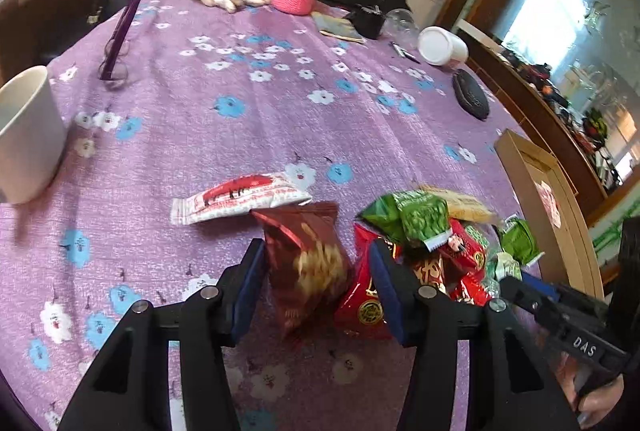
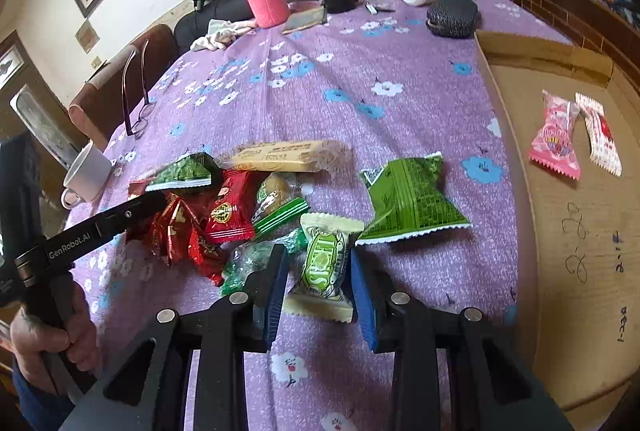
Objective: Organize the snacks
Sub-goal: 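Return both tools to the snack pile, then grasp the red-brown wrapped candy with the left gripper while the right gripper grasps the green-white packet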
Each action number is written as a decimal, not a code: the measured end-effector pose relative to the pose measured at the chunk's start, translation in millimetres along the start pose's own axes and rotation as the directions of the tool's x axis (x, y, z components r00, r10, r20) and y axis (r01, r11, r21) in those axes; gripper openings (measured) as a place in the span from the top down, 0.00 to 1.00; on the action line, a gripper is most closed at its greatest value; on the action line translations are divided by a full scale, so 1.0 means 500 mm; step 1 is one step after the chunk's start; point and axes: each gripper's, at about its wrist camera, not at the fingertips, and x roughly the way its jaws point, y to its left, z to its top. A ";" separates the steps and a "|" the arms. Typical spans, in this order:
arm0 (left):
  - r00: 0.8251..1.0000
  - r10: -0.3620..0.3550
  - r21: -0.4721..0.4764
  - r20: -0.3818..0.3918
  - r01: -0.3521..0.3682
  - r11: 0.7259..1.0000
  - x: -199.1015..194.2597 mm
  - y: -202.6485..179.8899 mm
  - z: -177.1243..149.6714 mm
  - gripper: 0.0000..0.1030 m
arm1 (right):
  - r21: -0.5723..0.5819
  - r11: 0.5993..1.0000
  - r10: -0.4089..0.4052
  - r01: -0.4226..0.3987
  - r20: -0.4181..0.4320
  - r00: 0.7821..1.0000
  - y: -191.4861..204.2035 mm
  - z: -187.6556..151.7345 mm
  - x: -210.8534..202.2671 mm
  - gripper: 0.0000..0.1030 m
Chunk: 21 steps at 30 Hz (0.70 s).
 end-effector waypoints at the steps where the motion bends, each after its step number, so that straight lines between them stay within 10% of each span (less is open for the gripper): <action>1: 1.000 0.010 0.022 0.010 -0.010 1.000 -0.002 -0.003 0.000 0.66 | -0.008 1.000 -0.005 0.006 0.007 1.000 0.001 -0.001 0.000 0.71; 21: 0.986 -0.084 0.089 0.141 0.072 0.993 -0.063 -0.041 -0.007 0.66 | -0.013 0.994 0.106 -0.105 0.151 0.983 -0.002 -0.002 -0.054 0.79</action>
